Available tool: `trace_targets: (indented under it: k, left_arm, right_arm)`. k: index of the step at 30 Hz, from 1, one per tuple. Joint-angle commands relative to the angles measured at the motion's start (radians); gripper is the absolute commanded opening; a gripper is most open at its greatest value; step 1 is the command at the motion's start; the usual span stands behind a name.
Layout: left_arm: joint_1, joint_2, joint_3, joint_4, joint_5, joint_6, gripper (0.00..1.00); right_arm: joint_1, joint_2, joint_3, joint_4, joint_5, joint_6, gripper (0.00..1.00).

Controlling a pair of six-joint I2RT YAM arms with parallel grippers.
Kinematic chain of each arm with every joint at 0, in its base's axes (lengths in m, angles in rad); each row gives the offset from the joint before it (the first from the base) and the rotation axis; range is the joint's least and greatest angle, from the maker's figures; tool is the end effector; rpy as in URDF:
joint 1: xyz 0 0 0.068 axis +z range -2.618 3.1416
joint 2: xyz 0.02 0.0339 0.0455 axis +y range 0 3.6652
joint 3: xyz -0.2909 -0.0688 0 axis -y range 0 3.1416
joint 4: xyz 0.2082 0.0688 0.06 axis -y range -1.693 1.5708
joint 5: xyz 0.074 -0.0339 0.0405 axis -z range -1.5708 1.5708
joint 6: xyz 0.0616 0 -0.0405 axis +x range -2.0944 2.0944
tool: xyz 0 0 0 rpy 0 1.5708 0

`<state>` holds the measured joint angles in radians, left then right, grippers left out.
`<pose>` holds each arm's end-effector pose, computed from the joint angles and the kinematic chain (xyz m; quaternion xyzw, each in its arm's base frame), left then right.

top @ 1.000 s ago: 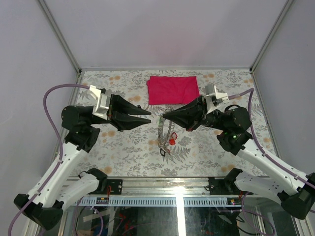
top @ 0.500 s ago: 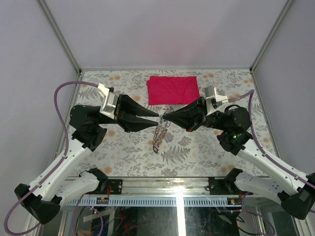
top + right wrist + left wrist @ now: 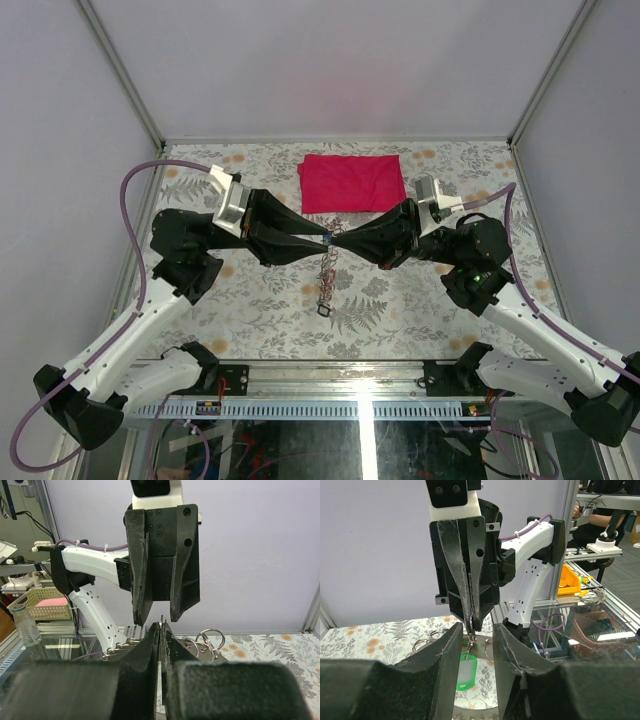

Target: Put the keys on the keyring

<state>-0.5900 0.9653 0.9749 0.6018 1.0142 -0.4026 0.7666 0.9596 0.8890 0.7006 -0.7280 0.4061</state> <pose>0.0949 -0.1265 0.4758 0.4667 0.3614 -0.5664 0.5752 0.0882 0.1419 0.4676 -0.3881 0.3598 0.5953 0.6046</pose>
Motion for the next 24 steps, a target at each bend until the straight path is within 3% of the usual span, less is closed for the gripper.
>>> trace_targets:
  k: [1, 24]
  left_arm:
    - [-0.014, 0.008, 0.001, 0.025, 0.009, 0.026, 0.31]
    - [-0.024, 0.03, 0.0, -0.01, 0.015, 0.059, 0.19]
  right_arm:
    - [0.0, -0.039, 0.06, 0.089, -0.005, -0.01, 0.0]
    - [0.0, -0.043, 0.062, 0.102, -0.007, -0.003, 0.0]
